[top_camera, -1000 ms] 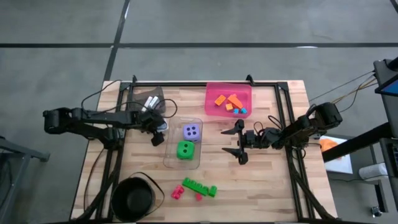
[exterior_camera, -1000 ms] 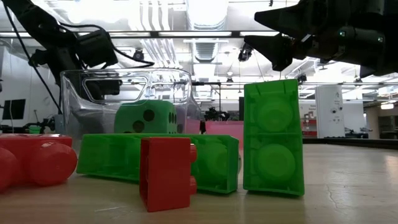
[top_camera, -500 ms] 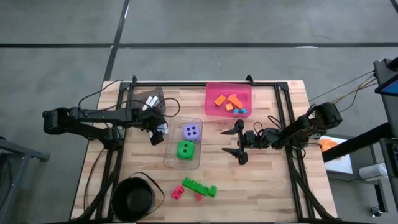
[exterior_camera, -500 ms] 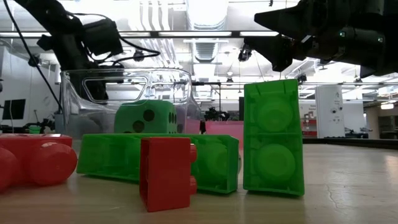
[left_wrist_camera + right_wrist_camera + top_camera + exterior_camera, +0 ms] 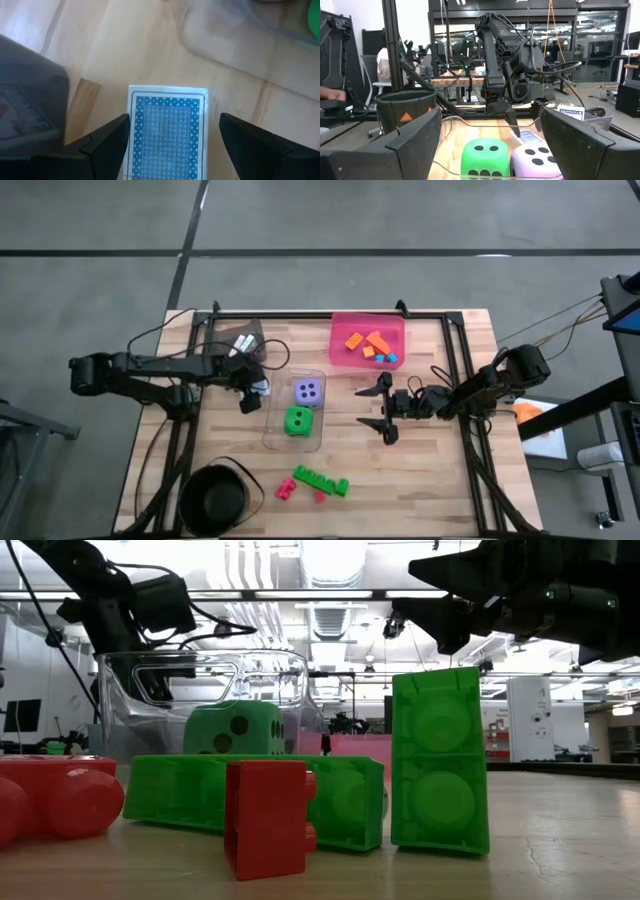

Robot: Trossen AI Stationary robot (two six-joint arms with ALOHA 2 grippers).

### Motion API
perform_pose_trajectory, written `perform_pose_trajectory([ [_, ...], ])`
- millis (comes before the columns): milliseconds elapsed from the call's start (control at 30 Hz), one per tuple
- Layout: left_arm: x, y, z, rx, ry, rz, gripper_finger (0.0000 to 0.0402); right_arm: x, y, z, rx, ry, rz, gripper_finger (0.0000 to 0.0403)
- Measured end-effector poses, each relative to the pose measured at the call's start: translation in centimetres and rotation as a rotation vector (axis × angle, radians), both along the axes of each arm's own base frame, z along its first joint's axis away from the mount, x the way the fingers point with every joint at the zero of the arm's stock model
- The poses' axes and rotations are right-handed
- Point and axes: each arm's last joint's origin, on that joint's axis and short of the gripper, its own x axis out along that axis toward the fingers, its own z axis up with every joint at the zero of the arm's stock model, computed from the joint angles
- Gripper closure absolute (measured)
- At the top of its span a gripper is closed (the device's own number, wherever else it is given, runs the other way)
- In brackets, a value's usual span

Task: Pick & Place Toys
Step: Put the blue deck of cards into the black bin

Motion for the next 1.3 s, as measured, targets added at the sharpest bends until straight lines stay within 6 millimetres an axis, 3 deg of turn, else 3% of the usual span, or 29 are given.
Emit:
perform_pose_trajectory([
  [500, -0.4, -0.1, -0.2, -0.042, 0.023, 0.096, 0.0093, 0.1, 0.0, 0.1, 0.001, -0.003, 0.0, 0.0066],
  [600, -0.5, -0.1, -0.3, -0.047, 0.039, 0.101, 0.0078, 0.1, 0.0, 0.1, 0.001, -0.003, 0.0, 0.0066],
  [800, -0.6, -0.1, -0.3, -0.042, 0.047, 0.128, 0.0009, 0.1, 0.0, 0.1, 0.001, -0.003, 0.0, 0.0066],
  [1300, -0.3, -0.1, -1.1, -0.04, 0.094, 0.1, 0.0003, 0.1, 0.0, 0.1, 0.0, -0.006, 0.003, 0.0066],
])
